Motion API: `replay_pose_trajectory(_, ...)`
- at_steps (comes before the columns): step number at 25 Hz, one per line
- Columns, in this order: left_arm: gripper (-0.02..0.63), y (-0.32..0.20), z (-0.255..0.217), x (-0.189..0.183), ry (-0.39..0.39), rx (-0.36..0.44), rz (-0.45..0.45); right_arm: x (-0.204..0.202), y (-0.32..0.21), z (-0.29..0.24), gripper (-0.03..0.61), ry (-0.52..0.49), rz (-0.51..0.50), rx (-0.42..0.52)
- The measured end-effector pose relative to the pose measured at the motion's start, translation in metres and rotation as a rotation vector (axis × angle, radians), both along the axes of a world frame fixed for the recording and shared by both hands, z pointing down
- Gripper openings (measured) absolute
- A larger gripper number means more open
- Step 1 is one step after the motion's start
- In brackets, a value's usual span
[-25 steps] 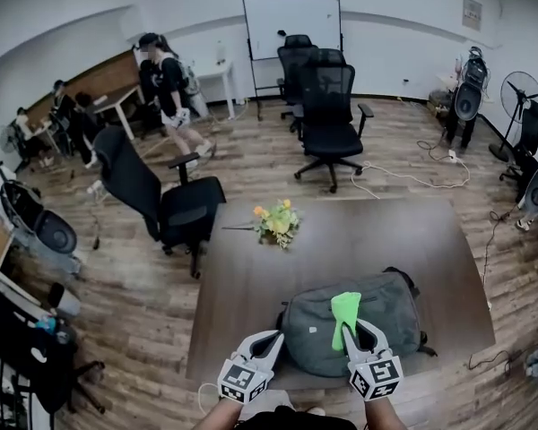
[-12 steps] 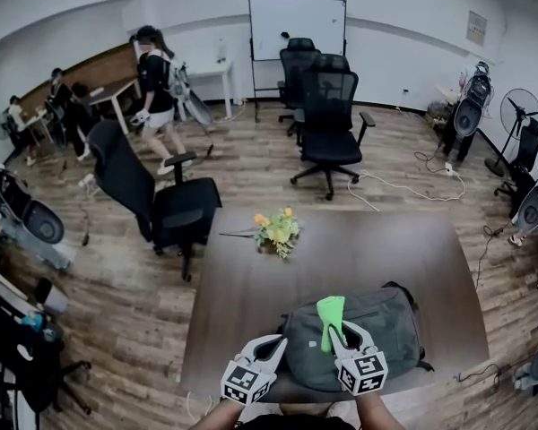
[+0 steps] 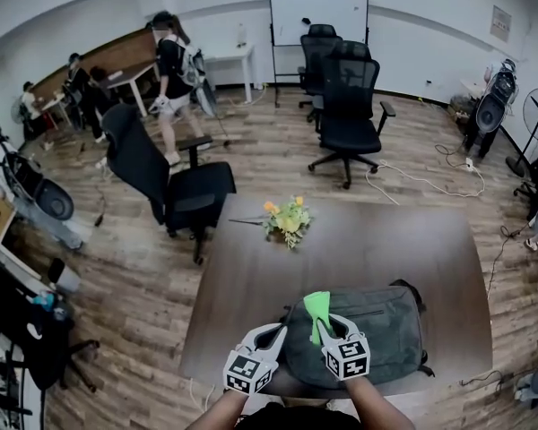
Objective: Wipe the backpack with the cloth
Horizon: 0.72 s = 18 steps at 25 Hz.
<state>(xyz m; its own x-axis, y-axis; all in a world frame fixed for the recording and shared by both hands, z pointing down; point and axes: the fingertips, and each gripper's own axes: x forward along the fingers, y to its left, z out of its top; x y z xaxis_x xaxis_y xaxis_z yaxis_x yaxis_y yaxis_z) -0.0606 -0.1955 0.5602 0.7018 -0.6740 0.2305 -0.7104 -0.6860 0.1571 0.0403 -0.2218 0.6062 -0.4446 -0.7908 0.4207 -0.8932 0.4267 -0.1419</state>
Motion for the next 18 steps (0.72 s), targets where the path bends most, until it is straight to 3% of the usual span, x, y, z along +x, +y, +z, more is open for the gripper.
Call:
replay_pose_trajectory(10, 0.02, 0.005, 0.015, -0.023, -0.038, -0.045, -0.086, -0.024, -0.012, 0.041, 0.083, 0.045, -0.058, -0.085)
replay_pose_trajectory(18, 0.02, 0.013, 0.014, -0.017, -0.038, -0.048, -0.071, -0.024, -0.031, 0.065, 0.084, 0.114, -0.042, -0.174)
